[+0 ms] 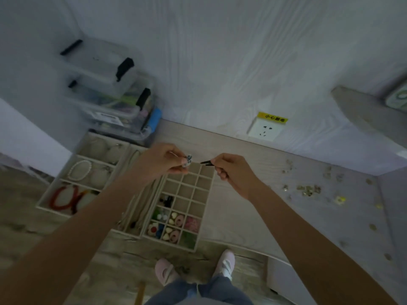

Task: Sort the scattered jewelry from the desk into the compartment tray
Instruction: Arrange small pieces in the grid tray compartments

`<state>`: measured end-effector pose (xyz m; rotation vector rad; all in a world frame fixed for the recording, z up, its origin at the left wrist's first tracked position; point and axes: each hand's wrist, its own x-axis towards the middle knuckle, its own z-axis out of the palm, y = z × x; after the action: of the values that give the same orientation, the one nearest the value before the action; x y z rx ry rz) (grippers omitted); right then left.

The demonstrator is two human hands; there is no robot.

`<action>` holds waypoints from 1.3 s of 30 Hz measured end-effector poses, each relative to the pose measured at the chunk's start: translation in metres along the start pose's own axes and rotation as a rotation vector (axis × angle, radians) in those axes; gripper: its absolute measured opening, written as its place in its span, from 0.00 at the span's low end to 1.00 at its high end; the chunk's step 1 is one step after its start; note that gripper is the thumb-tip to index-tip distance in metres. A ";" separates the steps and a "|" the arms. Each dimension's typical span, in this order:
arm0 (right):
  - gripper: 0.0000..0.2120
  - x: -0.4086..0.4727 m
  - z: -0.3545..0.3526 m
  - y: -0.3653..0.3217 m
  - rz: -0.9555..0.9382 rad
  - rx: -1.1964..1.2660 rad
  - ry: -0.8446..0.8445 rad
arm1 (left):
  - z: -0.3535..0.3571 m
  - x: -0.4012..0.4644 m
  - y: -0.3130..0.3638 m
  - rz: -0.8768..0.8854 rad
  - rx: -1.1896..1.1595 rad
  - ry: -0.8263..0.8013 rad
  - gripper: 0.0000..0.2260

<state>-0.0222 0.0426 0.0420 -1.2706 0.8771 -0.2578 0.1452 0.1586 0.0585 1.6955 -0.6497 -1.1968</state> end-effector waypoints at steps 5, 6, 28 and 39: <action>0.11 0.007 0.040 0.011 -0.022 -0.151 0.000 | -0.043 -0.016 -0.033 0.017 0.151 0.016 0.07; 0.10 0.008 0.046 0.014 -0.018 -0.193 0.000 | -0.048 -0.020 -0.038 0.012 0.157 0.017 0.07; 0.11 0.002 0.098 0.057 0.003 -0.866 0.056 | -0.042 -0.032 -0.088 0.098 0.743 -0.067 0.07; 0.10 -0.002 0.097 0.060 -0.030 -0.847 0.175 | -0.028 -0.021 -0.092 0.169 0.849 0.010 0.06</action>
<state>0.0265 0.1328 -0.0084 -2.0655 1.1736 -0.0052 0.1545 0.2255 -0.0128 2.2573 -1.3990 -0.8261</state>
